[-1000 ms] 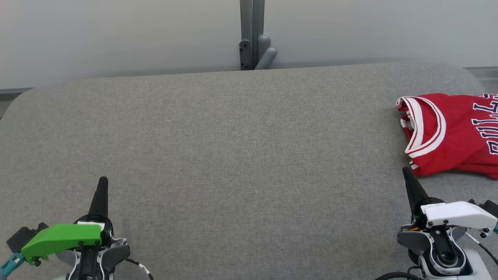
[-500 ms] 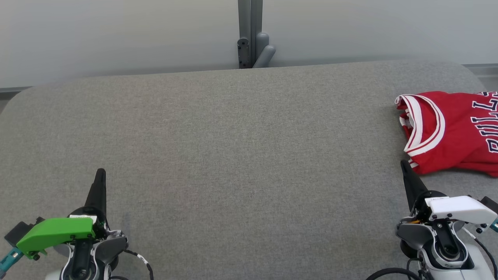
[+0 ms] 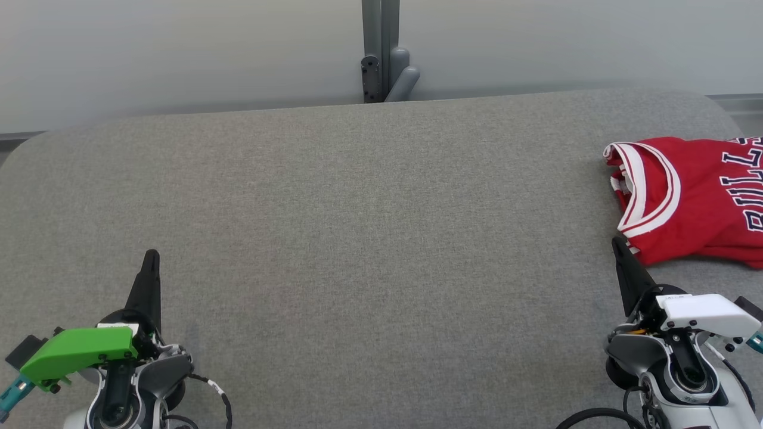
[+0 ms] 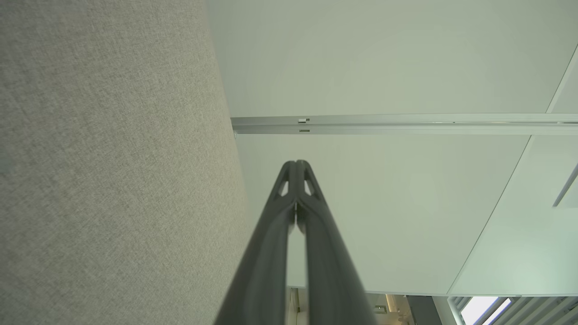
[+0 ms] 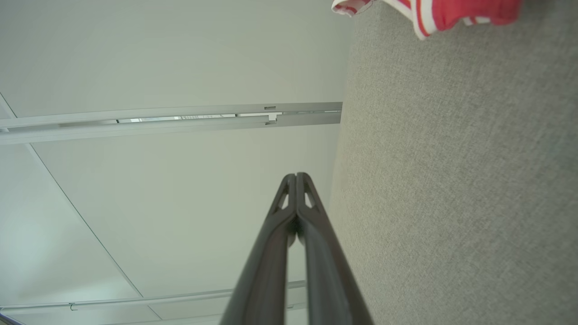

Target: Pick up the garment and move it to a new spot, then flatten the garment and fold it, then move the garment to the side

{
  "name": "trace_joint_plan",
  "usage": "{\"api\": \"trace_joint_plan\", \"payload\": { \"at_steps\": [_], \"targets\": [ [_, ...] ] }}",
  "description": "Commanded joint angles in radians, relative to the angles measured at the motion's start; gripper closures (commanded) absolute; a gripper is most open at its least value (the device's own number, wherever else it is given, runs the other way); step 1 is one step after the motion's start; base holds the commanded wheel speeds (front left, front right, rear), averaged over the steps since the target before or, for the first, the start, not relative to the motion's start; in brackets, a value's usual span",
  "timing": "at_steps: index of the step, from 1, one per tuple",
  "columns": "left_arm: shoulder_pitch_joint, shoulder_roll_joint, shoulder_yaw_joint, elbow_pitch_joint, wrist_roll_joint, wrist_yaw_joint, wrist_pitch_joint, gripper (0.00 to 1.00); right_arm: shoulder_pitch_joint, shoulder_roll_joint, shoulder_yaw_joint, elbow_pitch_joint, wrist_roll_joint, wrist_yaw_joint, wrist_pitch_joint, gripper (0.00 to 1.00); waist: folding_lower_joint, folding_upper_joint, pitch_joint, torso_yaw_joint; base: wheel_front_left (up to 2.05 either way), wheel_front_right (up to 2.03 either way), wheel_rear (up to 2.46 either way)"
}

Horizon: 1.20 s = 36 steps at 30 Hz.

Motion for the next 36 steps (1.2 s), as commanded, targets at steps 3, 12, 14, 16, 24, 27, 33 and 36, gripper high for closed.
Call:
{"api": "trace_joint_plan", "payload": {
  "at_steps": [3, 12, 14, 16, 24, 27, 33, 36],
  "targets": [
    [-0.011, 0.000, 0.001, -0.004, -0.002, 0.003, 0.002, 1.00, -0.007, -0.006, 0.003, 0.002, 0.009, 0.000, 0.003, 1.00, 0.0000, 0.0000, 0.000, 0.000, 0.00, 0.00, 0.00],
    [-0.011, 0.000, 0.001, -0.004, -0.002, 0.003, 0.002, 1.00, -0.007, -0.008, 0.006, 0.002, 0.011, 0.000, 0.000, 1.00, 0.0000, 0.0000, 0.000, 0.000, 0.00, 0.00, 0.00],
    [-0.011, 0.000, 0.001, -0.004, -0.002, 0.003, 0.002, 1.00, -0.006, -0.008, 0.006, 0.002, 0.012, 0.000, -0.001, 1.00, 0.0000, 0.0000, 0.000, 0.000, 0.00, 0.00, 0.00],
    [-0.011, 0.000, 0.001, -0.004, -0.002, 0.003, 0.002, 1.00, -0.006, -0.008, 0.007, 0.002, 0.012, 0.000, -0.002, 1.00, 0.0000, 0.0000, 0.000, 0.000, 0.00, 0.00, 0.00],
    [-0.011, 0.000, 0.001, -0.004, -0.001, 0.003, 0.002, 1.00, -0.006, -0.010, 0.009, 0.002, 0.013, 0.000, -0.004, 1.00, 0.0000, 0.0000, 0.000, 0.000, 0.00, 0.00, 0.00],
    [-0.011, 0.000, 0.001, -0.004, -0.001, 0.003, 0.002, 1.00, -0.006, -0.011, 0.010, 0.001, 0.015, 0.000, -0.005, 1.00, 0.0000, 0.0000, 0.000, 0.000, 0.00, 0.00, 0.00],
    [-0.011, 0.000, 0.001, -0.004, -0.001, 0.003, 0.002, 1.00, -0.005, -0.011, 0.012, 0.001, 0.017, 0.000, -0.007, 1.00, 0.0000, 0.0000, 0.000, 0.000, 0.00, 0.00, 0.00],
    [-0.011, 0.000, 0.001, -0.004, -0.001, 0.003, 0.002, 1.00, -0.005, -0.012, 0.013, 0.001, 0.018, 0.000, -0.008, 1.00, 0.0000, 0.0000, 0.000, 0.000, 0.00, 0.00, 0.00]
  ]
}}
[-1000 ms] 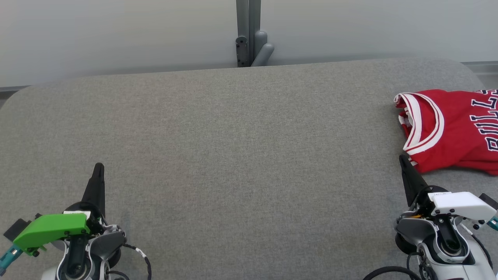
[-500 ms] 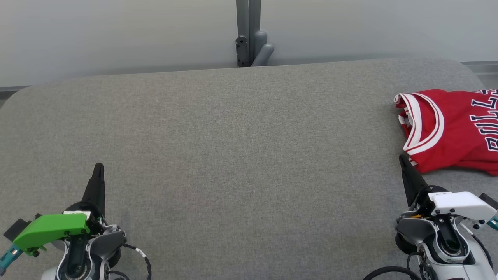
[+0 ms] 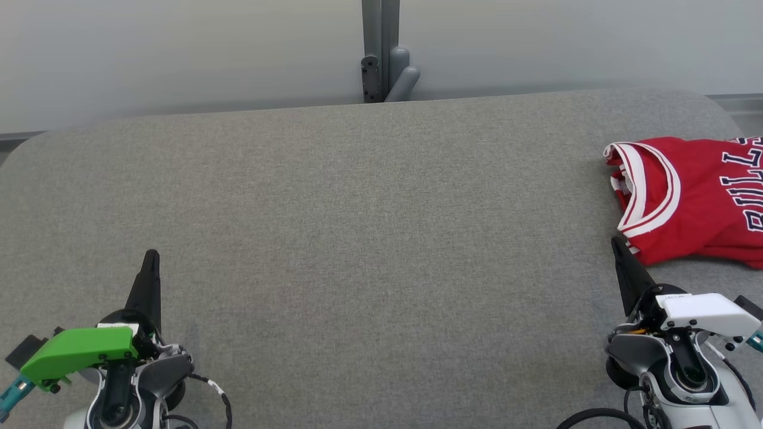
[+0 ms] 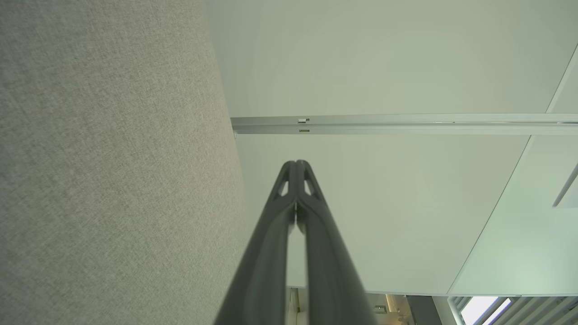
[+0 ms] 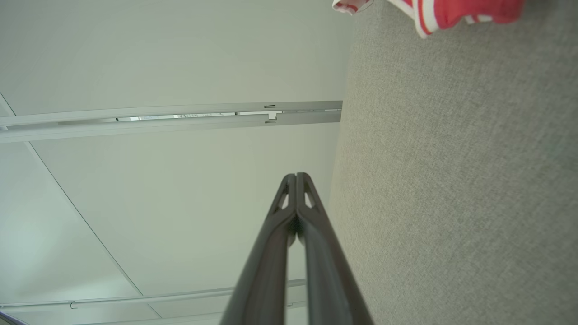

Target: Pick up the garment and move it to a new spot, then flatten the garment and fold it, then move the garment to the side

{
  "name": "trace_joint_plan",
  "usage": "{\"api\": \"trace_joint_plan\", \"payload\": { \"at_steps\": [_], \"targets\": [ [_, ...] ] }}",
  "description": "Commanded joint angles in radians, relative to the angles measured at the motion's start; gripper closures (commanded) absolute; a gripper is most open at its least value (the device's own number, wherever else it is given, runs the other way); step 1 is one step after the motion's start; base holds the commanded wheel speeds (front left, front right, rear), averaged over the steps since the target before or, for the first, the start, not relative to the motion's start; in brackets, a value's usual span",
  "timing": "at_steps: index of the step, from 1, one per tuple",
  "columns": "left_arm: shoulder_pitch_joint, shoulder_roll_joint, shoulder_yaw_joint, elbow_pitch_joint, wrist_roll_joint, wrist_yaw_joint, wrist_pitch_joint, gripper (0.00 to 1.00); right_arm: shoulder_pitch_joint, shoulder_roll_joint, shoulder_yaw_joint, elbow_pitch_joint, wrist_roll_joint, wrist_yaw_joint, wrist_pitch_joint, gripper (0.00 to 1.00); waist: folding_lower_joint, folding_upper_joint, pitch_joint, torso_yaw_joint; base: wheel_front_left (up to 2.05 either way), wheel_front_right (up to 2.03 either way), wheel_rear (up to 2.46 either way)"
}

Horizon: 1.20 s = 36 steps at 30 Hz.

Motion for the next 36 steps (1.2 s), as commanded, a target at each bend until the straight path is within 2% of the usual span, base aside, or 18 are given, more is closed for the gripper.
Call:
{"api": "trace_joint_plan", "payload": {
  "at_steps": [1, 36],
  "targets": [
    [-0.011, 0.000, 0.001, -0.004, -0.001, 0.003, 0.002, 1.00, -0.005, -0.003, 0.001, 0.001, 0.008, 0.000, -0.005, 1.00, 0.0000, 0.0000, 0.000, 0.000, 0.00, 0.00, 0.00],
    [-0.011, 0.000, 0.001, -0.004, -0.001, 0.003, 0.002, 1.00, -0.003, -0.014, 0.016, 0.000, 0.019, 0.000, -0.015, 1.00, 0.0000, 0.0000, 0.000, 0.000, 0.00, 0.00, 0.00]
  ]
}}
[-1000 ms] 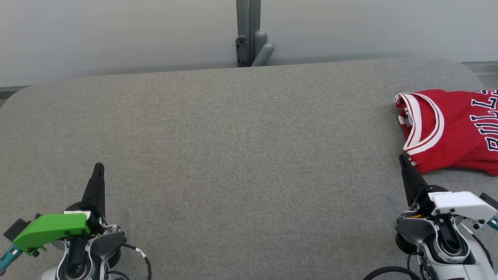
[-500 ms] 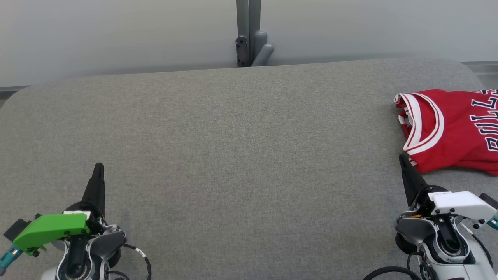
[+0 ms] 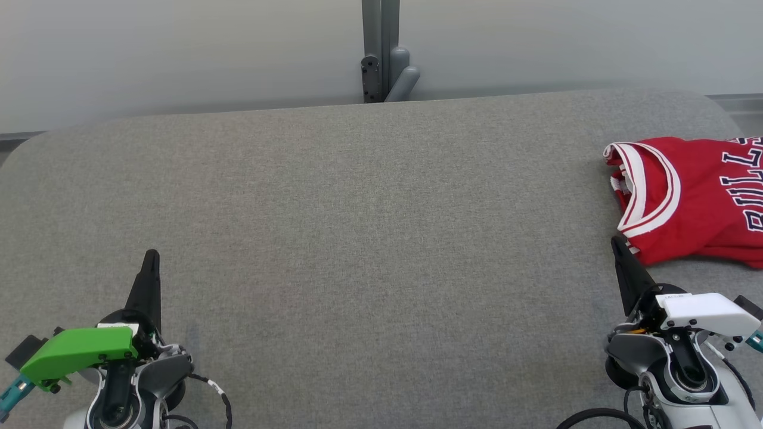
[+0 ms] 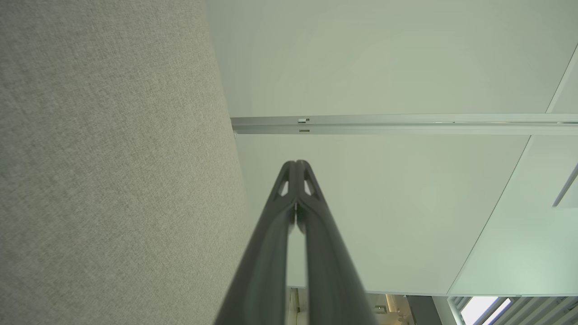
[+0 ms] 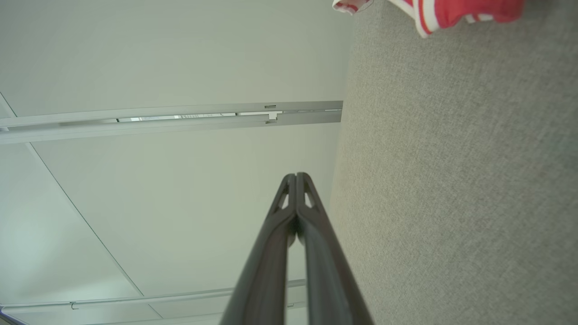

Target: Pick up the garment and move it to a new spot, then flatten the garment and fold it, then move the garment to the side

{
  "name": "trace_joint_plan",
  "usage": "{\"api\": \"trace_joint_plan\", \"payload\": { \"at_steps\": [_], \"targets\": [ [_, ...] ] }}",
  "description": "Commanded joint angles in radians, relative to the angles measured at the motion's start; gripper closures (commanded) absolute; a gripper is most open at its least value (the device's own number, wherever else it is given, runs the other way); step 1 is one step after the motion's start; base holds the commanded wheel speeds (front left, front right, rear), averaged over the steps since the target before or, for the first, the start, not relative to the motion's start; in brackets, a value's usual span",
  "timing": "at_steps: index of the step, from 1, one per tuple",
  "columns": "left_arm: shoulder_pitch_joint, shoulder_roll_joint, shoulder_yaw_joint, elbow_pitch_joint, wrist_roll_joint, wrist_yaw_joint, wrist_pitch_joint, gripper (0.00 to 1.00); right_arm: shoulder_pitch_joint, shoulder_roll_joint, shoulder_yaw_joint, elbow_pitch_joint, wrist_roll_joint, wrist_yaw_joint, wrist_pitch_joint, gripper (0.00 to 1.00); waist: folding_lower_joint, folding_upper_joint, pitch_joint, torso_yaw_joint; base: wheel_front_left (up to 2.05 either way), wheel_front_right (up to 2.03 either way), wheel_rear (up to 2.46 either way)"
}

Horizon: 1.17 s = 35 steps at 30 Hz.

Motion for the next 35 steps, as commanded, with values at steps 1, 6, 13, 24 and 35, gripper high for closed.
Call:
{"api": "trace_joint_plan", "payload": {
  "at_steps": [1, 6, 13, 24, 35],
  "targets": [
    [-0.011, 0.000, 0.001, -0.004, -0.001, 0.003, 0.002, 1.00, -0.003, -0.005, 0.001, 0.000, 0.004, 0.000, -0.004, 1.00, 0.0000, 0.0000, 0.000, 0.000, 0.00, 0.00, 0.00],
    [-0.011, 0.000, 0.001, -0.004, -0.001, 0.003, 0.002, 1.00, -0.002, -0.008, 0.004, -0.001, 0.007, 0.000, -0.004, 1.00, 0.0000, 0.0000, 0.000, 0.000, 0.00, 0.00, 0.00],
    [-0.011, 0.000, 0.001, -0.004, -0.001, 0.003, 0.002, 1.00, -0.002, -0.010, 0.008, -0.001, 0.009, 0.000, -0.009, 1.00, 0.0000, 0.0000, 0.000, 0.000, 0.00, 0.00, 0.00],
    [-0.011, 0.000, 0.001, -0.004, -0.001, 0.003, 0.002, 1.00, -0.001, -0.015, 0.015, -0.002, 0.016, 0.000, -0.014, 1.00, 0.0000, 0.0000, 0.000, 0.000, 0.00, 0.00, 0.00],
    [-0.011, 0.000, 0.001, -0.004, -0.001, 0.003, 0.002, 1.00, 0.000, -0.020, 0.021, -0.002, 0.023, 0.000, -0.019, 1.00, 0.0000, 0.0000, 0.000, 0.000, 0.00, 0.00, 0.00]
  ]
}}
